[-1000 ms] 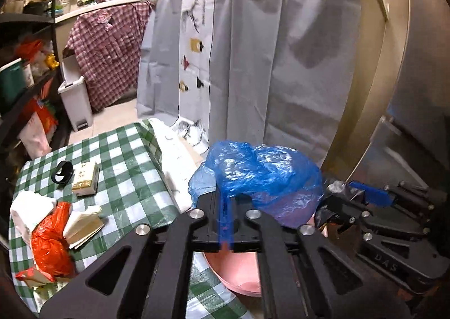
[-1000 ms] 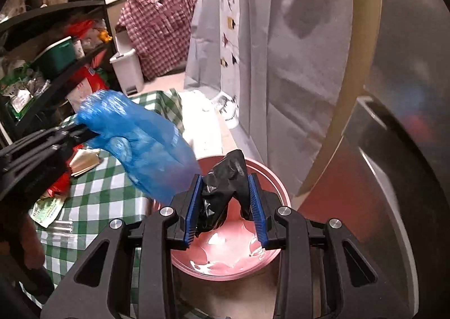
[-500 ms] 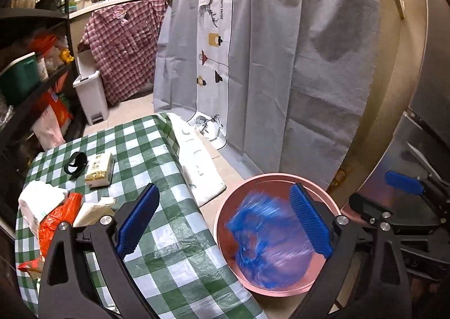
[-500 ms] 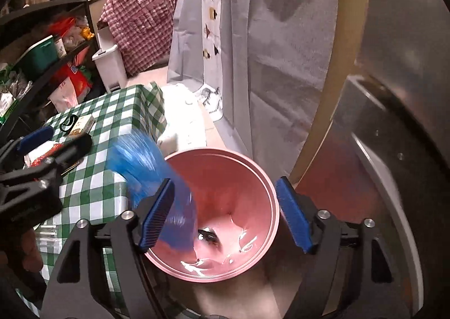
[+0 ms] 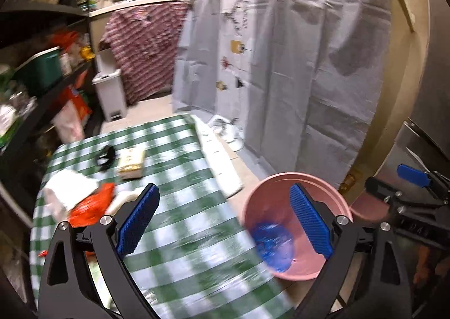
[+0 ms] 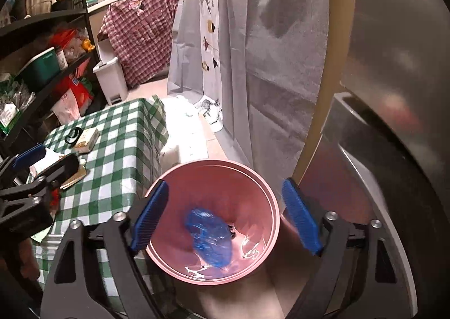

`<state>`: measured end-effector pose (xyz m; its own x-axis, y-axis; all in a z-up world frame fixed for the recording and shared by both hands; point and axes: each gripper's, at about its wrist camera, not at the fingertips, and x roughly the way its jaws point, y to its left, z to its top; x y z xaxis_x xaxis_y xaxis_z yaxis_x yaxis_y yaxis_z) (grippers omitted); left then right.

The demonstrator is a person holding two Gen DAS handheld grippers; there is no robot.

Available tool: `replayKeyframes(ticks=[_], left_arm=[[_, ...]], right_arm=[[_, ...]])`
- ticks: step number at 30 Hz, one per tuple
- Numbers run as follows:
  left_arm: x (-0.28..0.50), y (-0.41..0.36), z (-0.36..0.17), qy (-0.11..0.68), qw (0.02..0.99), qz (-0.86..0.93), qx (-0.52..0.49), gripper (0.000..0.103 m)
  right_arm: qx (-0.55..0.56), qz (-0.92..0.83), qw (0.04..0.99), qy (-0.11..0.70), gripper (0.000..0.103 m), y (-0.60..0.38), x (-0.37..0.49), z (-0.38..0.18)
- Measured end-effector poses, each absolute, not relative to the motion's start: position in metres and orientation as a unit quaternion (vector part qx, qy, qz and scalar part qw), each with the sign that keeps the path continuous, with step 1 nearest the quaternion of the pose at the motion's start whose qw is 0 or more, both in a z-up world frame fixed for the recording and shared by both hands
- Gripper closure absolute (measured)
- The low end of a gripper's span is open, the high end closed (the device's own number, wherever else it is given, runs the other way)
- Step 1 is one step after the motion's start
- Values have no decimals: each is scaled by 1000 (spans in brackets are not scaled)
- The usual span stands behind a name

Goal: Collect trash
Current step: 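Return to the table and grasp the red plastic bag with the right gripper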

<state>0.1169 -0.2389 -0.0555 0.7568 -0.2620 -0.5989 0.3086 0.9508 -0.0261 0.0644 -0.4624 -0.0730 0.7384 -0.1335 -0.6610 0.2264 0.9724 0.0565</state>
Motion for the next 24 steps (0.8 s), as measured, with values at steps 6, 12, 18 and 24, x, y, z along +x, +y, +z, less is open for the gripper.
replayKeyframes(ticks=[6, 12, 18, 24], left_arm=[[92, -155, -52, 319, 943, -96, 21, 12], [72, -69, -54, 313, 949, -26, 23, 12], [50, 1, -74, 291, 956, 42, -7, 12], [48, 26, -97, 296, 952, 77, 4, 12]], right_arm=[[80, -49, 942, 322, 14, -414, 58, -56], [39, 11, 948, 316, 13, -336, 61, -50], [0, 73, 942, 328, 12, -268, 64, -60], [-28, 119, 933, 337, 12, -218, 69, -80]])
